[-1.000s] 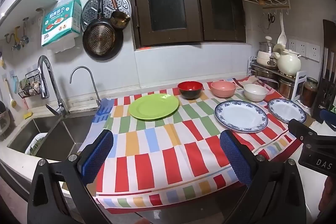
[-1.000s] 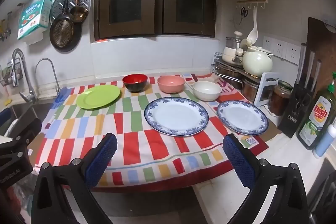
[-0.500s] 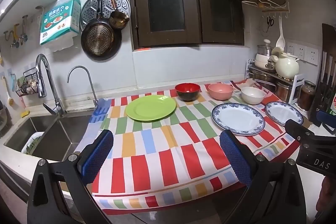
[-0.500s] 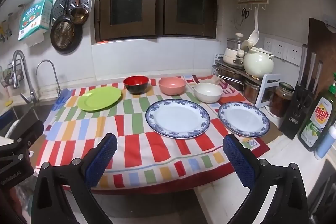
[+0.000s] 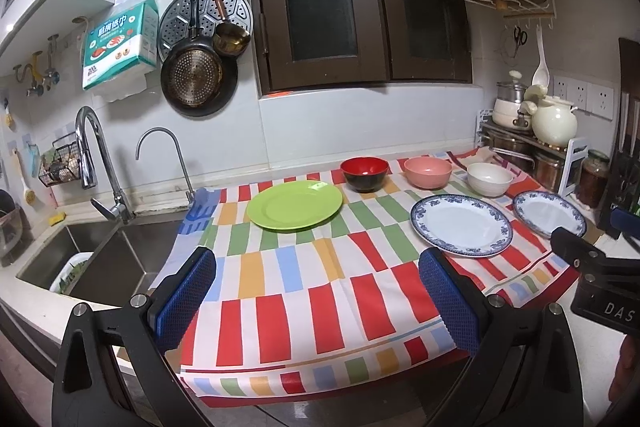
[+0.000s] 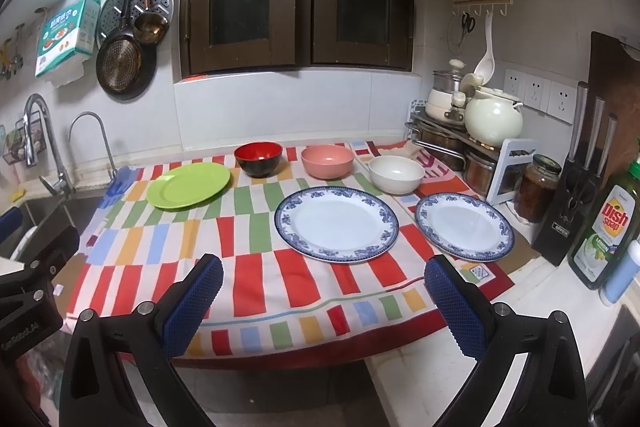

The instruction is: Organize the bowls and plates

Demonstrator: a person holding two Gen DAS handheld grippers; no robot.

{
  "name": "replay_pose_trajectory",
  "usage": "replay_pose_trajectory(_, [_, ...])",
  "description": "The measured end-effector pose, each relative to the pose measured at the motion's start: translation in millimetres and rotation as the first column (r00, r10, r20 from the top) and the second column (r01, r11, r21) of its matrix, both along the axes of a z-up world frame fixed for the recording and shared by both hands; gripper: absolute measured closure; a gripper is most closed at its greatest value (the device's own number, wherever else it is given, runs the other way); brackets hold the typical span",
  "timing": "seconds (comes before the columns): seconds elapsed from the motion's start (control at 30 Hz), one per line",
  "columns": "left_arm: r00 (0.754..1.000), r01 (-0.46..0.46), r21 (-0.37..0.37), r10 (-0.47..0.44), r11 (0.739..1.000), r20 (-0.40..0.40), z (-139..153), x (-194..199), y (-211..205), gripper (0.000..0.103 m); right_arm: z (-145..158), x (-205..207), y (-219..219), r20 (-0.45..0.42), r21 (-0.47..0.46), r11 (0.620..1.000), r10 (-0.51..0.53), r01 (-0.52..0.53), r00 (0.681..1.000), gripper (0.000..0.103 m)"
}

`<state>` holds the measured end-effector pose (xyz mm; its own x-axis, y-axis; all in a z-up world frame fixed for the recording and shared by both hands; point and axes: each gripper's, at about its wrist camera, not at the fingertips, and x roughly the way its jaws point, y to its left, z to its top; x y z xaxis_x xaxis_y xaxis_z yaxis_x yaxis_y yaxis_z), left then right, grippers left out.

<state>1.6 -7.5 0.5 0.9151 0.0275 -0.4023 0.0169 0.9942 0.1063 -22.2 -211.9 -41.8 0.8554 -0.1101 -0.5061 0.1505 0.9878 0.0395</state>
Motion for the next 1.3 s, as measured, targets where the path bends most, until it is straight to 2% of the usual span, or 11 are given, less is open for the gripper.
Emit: replay_pose_trajectory(1.3, [1.000,-0.003,0.017,0.003,1.000,0.002,0.4,-0.6,-10.2,0.000,-3.9,-2.9,-9.7,-0.008,-0.009,1.000,-0.006,0.006,1.000,0.001])
